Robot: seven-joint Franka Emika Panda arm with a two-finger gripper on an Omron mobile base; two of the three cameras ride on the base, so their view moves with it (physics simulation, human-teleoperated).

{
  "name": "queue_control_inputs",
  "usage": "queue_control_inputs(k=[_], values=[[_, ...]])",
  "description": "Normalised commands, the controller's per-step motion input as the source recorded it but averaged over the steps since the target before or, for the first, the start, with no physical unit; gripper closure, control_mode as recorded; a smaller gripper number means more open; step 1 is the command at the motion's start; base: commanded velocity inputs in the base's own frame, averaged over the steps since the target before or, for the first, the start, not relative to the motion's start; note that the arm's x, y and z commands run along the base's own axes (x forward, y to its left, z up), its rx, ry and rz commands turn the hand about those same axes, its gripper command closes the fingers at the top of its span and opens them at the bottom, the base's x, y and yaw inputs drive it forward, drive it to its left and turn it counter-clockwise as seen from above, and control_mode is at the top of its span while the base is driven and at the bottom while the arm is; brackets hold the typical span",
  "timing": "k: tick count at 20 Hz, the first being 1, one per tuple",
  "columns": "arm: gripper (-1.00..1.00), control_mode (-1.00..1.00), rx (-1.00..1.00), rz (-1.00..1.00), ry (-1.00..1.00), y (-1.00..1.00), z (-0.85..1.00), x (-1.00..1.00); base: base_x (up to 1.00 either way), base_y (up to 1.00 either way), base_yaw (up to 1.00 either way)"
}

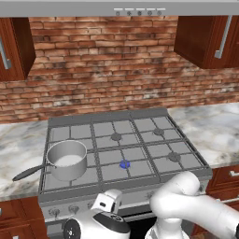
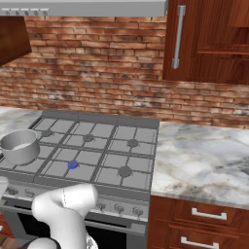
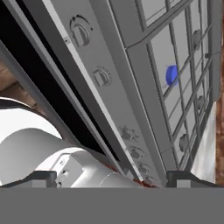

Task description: Turn off the front center burner of the stove.

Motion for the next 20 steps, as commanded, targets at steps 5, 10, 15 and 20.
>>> queue_control_inputs(k=[5,10,15,20], values=[[-1.0,-1.0,-0.1,0.0,0.0,-0.12,-0.2,0.14,0.0,0.0,0.0],[-1.0,-1.0,-0.1,0.0,-0.04,-0.04,-0.21,0.12,0.0,0.0,0.0],[-1.0,-1.0,-0.08,0.03,-0.13,0.11,-0.18,0.02,0.0,0.0,0.0],[-1.0,-1.0,-0.07,0.02,-0.12,0.43,-0.05,0.21,0.0,0.0,0.0]])
